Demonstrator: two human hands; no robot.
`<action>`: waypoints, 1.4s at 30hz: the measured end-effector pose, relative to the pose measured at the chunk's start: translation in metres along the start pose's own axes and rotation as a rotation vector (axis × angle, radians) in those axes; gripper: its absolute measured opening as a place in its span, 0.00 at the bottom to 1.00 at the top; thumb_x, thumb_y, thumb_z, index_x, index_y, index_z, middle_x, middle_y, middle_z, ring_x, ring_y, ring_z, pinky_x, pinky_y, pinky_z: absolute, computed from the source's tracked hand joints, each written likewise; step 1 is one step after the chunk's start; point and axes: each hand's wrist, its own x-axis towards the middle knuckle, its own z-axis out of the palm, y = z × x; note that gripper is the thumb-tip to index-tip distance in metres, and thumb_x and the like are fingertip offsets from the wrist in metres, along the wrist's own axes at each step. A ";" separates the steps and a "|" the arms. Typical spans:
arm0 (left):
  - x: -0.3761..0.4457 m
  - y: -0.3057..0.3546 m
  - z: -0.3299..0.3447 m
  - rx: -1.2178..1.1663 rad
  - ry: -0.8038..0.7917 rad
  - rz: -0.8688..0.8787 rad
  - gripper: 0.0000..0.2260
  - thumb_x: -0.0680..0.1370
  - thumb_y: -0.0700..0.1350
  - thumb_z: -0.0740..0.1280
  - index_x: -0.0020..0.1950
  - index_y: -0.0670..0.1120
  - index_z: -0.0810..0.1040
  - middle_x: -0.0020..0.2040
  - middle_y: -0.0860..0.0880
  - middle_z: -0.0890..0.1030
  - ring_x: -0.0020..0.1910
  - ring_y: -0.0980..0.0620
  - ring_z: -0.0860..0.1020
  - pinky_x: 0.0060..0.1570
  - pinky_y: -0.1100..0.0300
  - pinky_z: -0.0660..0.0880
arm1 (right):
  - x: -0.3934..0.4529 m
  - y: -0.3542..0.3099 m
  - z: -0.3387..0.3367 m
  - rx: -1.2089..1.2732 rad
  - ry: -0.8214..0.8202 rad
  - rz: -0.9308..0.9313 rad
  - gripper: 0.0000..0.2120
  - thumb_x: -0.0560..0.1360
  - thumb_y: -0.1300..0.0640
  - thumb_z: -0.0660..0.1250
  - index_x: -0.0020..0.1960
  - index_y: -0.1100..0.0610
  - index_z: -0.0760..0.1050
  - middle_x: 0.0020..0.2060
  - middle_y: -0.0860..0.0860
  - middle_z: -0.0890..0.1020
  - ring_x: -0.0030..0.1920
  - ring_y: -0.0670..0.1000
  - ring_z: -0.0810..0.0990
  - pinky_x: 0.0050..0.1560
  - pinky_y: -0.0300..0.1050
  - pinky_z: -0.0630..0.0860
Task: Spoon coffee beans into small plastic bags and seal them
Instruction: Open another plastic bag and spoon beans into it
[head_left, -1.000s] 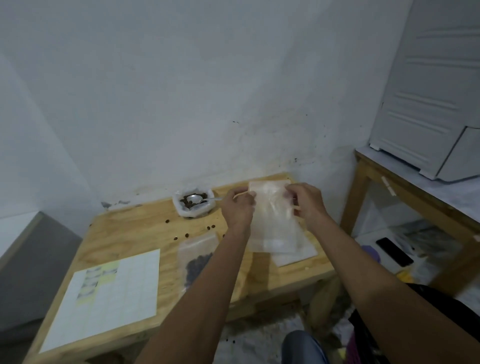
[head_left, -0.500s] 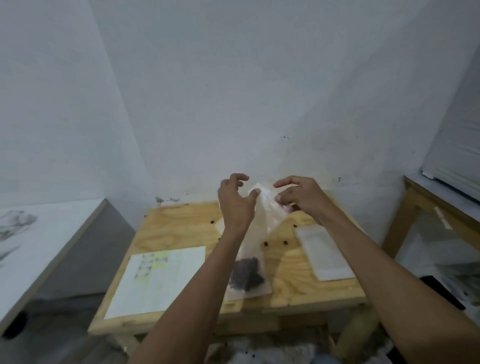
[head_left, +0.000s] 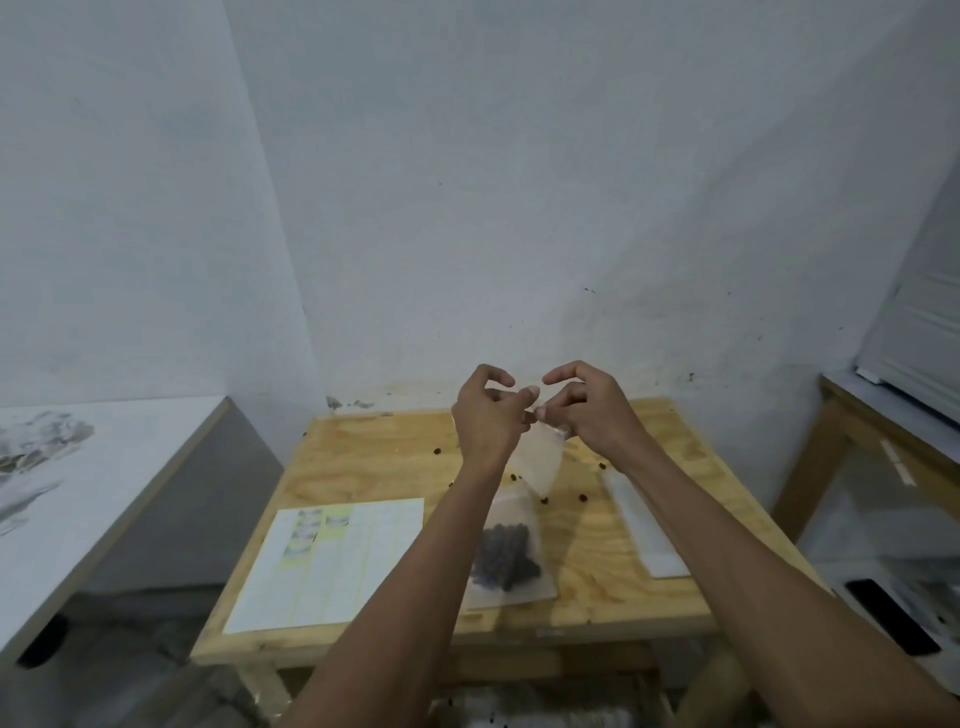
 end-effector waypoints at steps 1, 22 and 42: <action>-0.001 0.001 -0.001 -0.037 -0.017 -0.014 0.10 0.74 0.38 0.75 0.49 0.40 0.75 0.39 0.36 0.84 0.32 0.45 0.83 0.42 0.42 0.84 | 0.000 0.000 0.000 0.015 0.000 0.000 0.16 0.72 0.67 0.77 0.57 0.59 0.77 0.36 0.54 0.87 0.39 0.49 0.84 0.37 0.46 0.80; 0.004 -0.001 -0.008 -0.119 -0.038 -0.117 0.04 0.75 0.32 0.70 0.47 0.36 0.84 0.42 0.38 0.85 0.37 0.43 0.86 0.35 0.56 0.82 | 0.008 0.000 0.017 -0.256 0.079 -0.185 0.06 0.76 0.66 0.73 0.49 0.56 0.83 0.40 0.52 0.85 0.39 0.51 0.85 0.38 0.48 0.85; 0.018 -0.021 -0.010 -0.041 0.000 -0.135 0.09 0.74 0.27 0.67 0.48 0.38 0.83 0.37 0.43 0.83 0.34 0.46 0.81 0.40 0.52 0.83 | 0.004 -0.006 0.031 -0.543 0.029 -0.119 0.18 0.73 0.68 0.66 0.54 0.52 0.87 0.34 0.50 0.85 0.34 0.51 0.84 0.42 0.49 0.84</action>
